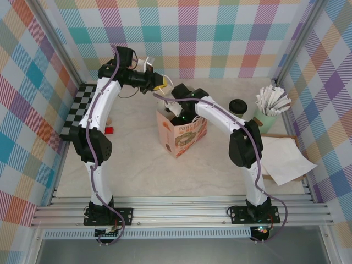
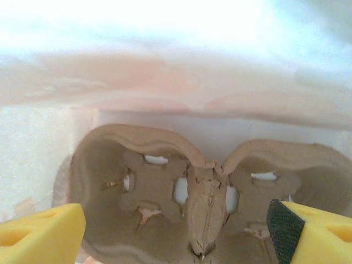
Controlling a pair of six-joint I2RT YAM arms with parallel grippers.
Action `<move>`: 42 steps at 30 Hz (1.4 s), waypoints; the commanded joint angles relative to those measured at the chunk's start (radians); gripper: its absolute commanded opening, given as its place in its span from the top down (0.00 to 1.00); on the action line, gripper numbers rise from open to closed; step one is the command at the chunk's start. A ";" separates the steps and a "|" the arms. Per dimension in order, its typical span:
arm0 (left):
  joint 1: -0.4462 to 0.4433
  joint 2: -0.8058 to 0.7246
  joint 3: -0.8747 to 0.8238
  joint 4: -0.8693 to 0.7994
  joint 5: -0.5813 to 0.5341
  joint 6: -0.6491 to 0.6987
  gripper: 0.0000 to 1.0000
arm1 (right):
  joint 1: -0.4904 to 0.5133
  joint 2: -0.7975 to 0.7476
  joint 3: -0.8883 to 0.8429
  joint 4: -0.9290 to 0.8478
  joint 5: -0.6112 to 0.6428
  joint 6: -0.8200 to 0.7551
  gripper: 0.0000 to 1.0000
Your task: Pack the takeout coffee
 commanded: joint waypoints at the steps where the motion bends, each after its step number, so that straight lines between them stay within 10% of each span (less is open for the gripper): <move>1: -0.005 -0.012 0.025 -0.030 -0.013 0.020 1.00 | 0.011 -0.057 -0.005 -0.028 -0.042 -0.060 0.14; 24: 0.002 0.003 0.047 -0.053 -0.010 0.048 1.00 | 0.008 -0.093 -0.304 0.141 0.013 -0.069 0.61; 37: 0.001 -0.022 0.046 -0.110 -0.089 0.152 1.00 | 0.019 -0.343 -0.249 0.218 -0.076 -0.106 0.19; 39: 0.001 -0.026 0.042 -0.113 -0.096 0.160 1.00 | 0.019 -0.355 -0.213 0.202 -0.077 -0.092 0.00; 42: 0.001 -0.030 0.039 -0.107 -0.095 0.161 1.00 | 0.019 -0.359 -0.141 0.188 -0.070 -0.065 0.00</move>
